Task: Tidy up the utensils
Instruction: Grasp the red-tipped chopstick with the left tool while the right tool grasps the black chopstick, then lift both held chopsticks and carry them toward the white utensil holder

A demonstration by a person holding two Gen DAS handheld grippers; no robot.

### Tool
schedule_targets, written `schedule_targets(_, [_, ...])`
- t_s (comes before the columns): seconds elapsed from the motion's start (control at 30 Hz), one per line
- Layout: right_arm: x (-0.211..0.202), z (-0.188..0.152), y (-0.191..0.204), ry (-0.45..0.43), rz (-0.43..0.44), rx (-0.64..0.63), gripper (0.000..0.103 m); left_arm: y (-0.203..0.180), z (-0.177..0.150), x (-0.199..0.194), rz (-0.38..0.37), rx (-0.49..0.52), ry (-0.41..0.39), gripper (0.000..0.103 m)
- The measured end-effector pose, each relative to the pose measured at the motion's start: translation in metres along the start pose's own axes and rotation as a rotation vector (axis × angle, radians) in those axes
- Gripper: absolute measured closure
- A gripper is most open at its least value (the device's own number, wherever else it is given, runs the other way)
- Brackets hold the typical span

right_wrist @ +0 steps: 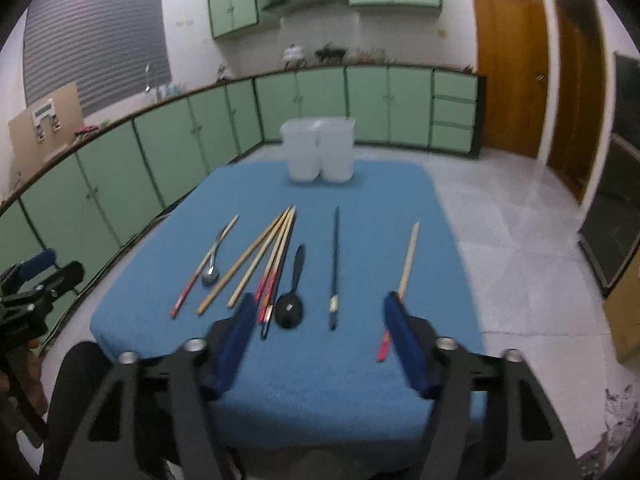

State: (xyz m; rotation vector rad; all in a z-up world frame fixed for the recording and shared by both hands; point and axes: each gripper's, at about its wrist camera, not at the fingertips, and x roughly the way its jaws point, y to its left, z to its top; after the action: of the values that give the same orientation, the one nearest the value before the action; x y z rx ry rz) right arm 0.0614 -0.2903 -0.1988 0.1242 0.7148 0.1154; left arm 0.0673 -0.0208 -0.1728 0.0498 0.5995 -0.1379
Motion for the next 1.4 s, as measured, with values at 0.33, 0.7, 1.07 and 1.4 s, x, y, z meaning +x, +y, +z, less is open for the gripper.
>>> schedule_targets(0.33, [0.084, -0.027, -0.01, 0.069, -0.007, -0.015, 0.071, 0.001, -0.05, 0.088, -0.023, -0.033, 0.176, 0.051])
schedule_targets(0.7, [0.119, -0.03, -0.014, 0.078, -0.029, -0.046, 0.083, -0.01, -0.058, 0.13, -0.008, -0.02, 0.197, 0.078])
schedule_targets(1.07, [0.12, -0.028, -0.017, 0.062, 0.0, -0.03, 0.095, -0.004, -0.052, 0.13, -0.055, -0.061, 0.178, 0.098])
schedule_targets(1.4, [0.067, 0.014, -0.011, -0.046, 0.01, -0.054, 0.096, 0.007, -0.001, 0.083, -0.019, -0.051, 0.051, 0.098])
